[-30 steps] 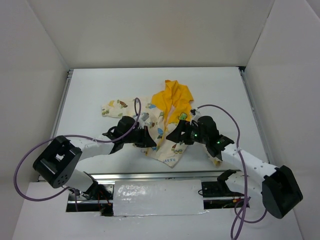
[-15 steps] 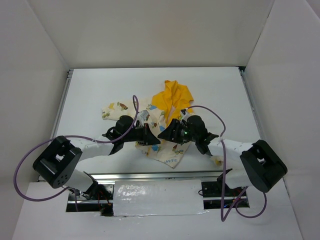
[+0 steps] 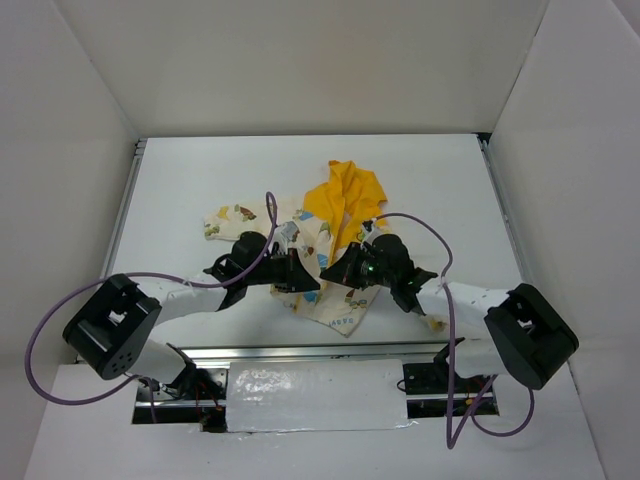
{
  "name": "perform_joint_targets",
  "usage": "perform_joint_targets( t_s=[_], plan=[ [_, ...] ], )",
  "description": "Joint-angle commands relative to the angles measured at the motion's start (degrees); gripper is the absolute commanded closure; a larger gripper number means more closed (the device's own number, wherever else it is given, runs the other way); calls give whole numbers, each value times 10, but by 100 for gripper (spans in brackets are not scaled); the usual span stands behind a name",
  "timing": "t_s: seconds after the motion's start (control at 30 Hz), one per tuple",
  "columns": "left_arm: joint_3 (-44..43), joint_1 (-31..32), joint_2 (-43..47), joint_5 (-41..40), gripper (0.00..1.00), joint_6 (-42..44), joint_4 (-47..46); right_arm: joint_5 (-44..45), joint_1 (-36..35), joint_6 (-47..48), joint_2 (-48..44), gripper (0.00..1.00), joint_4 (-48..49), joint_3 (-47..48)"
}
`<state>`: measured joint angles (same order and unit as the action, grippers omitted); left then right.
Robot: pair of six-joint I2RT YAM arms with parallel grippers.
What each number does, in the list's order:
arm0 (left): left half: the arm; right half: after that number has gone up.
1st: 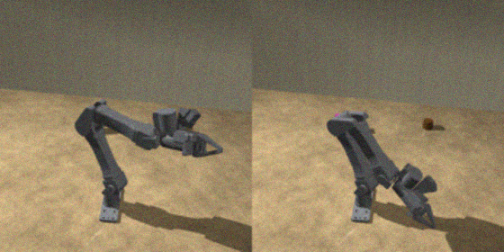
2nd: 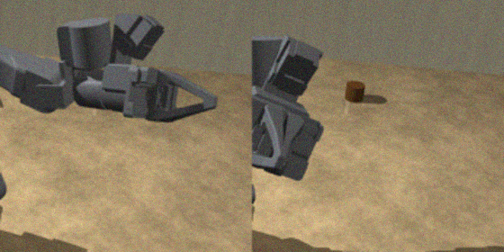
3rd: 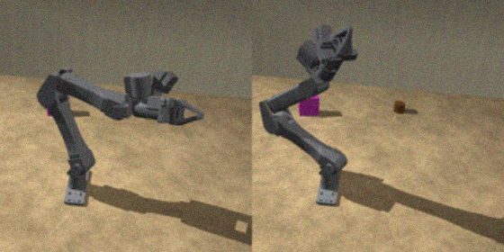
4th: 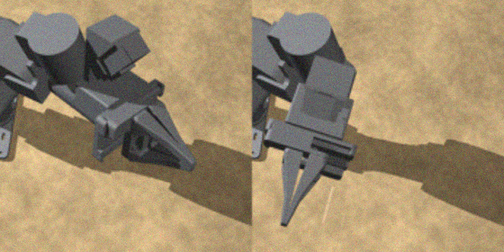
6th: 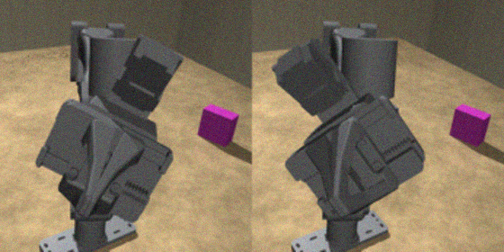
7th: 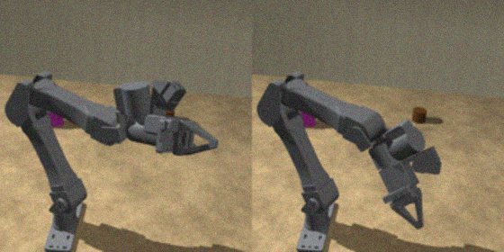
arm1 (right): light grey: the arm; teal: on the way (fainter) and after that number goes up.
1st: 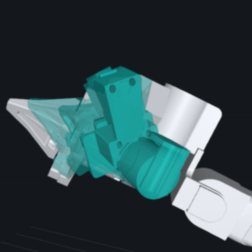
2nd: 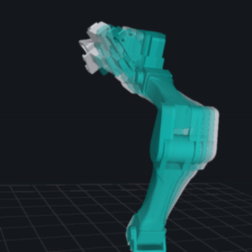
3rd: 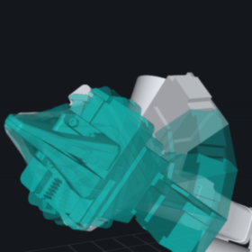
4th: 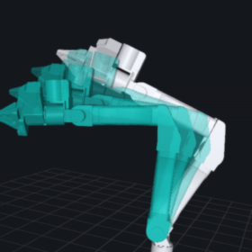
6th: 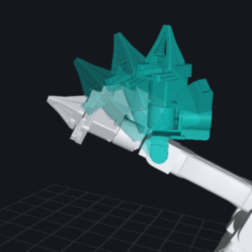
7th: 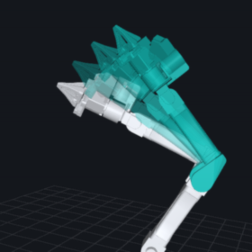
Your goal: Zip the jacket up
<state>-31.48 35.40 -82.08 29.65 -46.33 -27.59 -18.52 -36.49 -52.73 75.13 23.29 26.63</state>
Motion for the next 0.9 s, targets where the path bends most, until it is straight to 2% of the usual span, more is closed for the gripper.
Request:
perform_joint_targets(
  t_s=[0.0, 0.03, 0.1, 0.13, 0.27, 0.33, 0.43, 0.5, 0.73, 0.87],
  plan=[
    [-15, 1, 22, -20, 78, 32, 22, 35, -7, 16, -32, 96, -39, 15],
    [-15, 1, 28, -21, 69, 33, 26, 38, -6, 21, -37, 100, -52, 15],
    [-16, 1, 39, -32, 46, 40, 41, 44, -8, 27, -50, 100, -62, 16],
    [-16, 1, 42, -34, 45, 43, 46, 45, -9, 36, -56, 100, -82, 21],
    [-24, 1, 48, -34, 47, 54, 59, 67, -14, 67, -64, 99, -155, 53],
    [-31, 1, 47, -31, 47, 58, 66, 81, -17, 84, -61, 91, -201, 69],
    [-34, 1, 40, -19, 52, 62, 57, 94, -22, 93, -61, 90, -228, 85],
    [-37, 2, 33, -13, 57, 61, 50, 94, -24, 94, -62, 91, -228, 84],
    [-66, 31, 19, -25, 54, 75, 68, 131, -40, 102, -57, 100, -285, 116],
    [-96, 50, 9, -57, 55, 90, 102, 154, -55, 101, -53, 100, -306, 133]
  ],
)
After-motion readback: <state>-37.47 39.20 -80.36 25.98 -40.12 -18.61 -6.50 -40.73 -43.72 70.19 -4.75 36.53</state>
